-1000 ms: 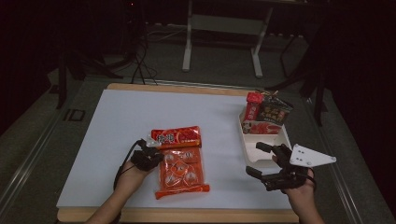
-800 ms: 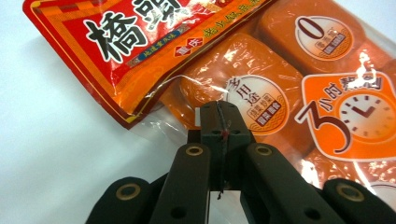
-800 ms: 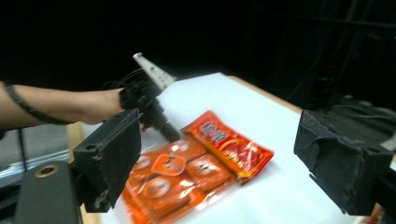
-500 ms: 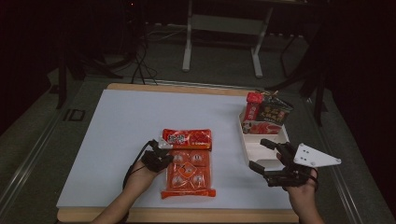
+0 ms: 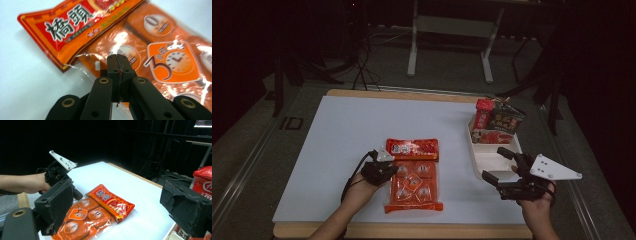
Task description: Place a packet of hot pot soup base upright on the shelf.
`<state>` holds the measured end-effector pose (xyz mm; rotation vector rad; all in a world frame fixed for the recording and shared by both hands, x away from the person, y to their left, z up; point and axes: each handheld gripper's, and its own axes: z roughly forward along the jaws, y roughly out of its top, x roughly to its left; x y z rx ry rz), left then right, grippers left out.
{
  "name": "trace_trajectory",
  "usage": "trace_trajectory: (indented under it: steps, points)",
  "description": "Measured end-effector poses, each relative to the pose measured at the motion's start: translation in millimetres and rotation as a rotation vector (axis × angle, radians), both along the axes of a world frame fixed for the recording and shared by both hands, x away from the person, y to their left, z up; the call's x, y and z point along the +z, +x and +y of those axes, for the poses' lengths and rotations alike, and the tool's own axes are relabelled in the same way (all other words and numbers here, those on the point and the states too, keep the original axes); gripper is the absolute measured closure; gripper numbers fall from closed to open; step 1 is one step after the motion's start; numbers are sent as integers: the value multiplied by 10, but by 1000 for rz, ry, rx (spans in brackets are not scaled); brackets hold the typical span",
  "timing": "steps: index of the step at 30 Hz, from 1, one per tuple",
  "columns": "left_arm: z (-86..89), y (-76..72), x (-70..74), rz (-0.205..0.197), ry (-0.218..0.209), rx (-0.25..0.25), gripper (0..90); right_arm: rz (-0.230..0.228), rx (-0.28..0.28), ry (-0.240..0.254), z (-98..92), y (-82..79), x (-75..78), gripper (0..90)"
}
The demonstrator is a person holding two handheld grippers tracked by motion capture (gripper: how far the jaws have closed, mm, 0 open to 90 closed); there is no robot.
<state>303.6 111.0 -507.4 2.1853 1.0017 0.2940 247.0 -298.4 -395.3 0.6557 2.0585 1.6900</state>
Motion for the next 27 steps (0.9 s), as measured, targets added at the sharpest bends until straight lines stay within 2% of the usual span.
trace_trajectory:
  steps: [1,2,3,6,7,13,15,16,18,21,26,27]
  points:
    - [0,0,0,0,0,0,849,0,0,0,0,0,0,112]
    - [0,0,0,0,0,0,849,3,-1,-1,0,5,-4,112]
    - [12,-15,29,-25,-14,-10,803,6,-7,-8,5,12,-11,111]
    - [23,-27,61,-46,-36,-24,751,10,-14,-12,16,16,-24,111]
    - [29,-25,76,-46,-47,-19,749,14,-10,-9,18,21,-27,111]
    - [67,-14,128,-57,-92,-11,597,6,-26,-25,36,24,-33,107]
    - [81,-7,141,-58,-107,-6,548,-8,-9,-21,39,15,-34,107]
    - [93,-2,150,-64,-105,0,545,-11,-13,-29,49,13,-32,107]
    - [119,15,158,-59,-136,2,503,-8,-12,-34,65,9,-31,106]
    - [148,32,169,-65,-145,10,482,-2,-10,-50,87,11,-38,107]
    - [185,54,174,-72,-151,23,462,10,9,-56,113,16,-55,107]
    - [225,81,176,-81,-138,44,461,3,14,-60,123,7,-54,108]
